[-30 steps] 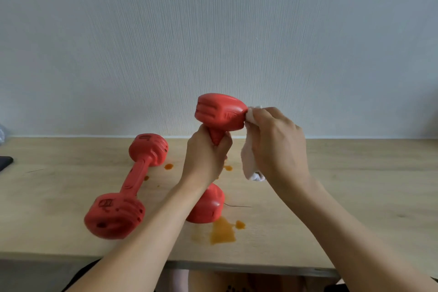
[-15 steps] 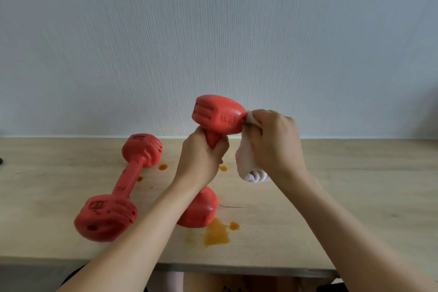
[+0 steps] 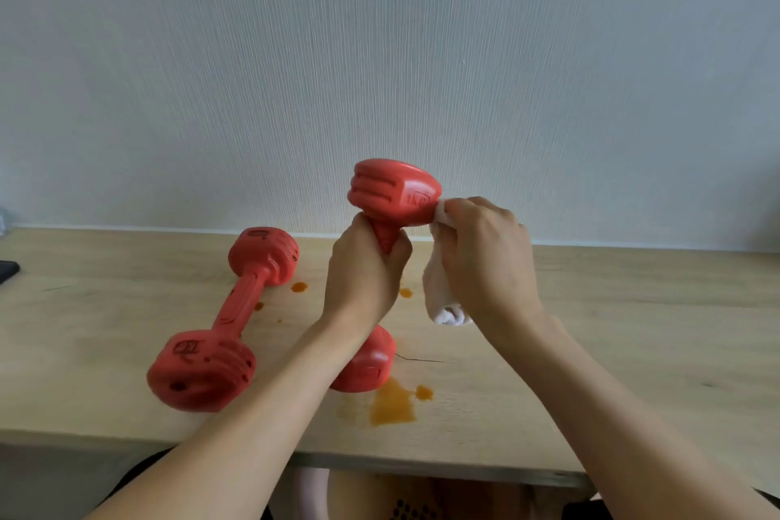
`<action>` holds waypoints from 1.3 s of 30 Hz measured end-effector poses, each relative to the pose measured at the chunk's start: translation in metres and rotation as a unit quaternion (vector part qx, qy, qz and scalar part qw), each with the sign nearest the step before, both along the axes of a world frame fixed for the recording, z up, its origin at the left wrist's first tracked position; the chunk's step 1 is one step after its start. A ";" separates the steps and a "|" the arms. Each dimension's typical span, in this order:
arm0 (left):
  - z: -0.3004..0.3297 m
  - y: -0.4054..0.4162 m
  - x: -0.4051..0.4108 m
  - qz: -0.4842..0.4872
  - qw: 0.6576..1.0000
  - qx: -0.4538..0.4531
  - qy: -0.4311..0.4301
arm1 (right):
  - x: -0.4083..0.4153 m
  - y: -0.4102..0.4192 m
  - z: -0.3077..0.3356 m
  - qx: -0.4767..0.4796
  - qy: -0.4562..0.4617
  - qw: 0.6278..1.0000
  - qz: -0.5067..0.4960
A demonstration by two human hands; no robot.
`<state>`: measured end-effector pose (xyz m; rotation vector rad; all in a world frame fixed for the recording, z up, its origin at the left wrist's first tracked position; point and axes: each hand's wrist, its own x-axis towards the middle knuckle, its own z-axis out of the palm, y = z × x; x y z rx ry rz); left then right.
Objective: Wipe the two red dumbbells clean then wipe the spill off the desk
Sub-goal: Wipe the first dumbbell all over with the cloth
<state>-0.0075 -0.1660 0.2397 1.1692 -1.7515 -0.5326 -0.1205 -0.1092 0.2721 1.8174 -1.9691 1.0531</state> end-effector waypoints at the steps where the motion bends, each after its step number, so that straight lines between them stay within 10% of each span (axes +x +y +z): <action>1: 0.000 0.001 -0.001 0.002 1.000 -0.005 -0.007 | -0.002 0.001 0.000 -0.003 0.006 1.000 -0.002; 29: 0.009 0.000 0.017 -0.107 0.989 0.041 0.097 | -0.005 -0.010 -0.001 -0.059 -0.235 0.966 0.087; 39: 0.003 -0.001 0.008 -0.018 0.999 -0.023 0.021 | 0.013 0.006 0.014 -0.189 -0.030 0.981 0.005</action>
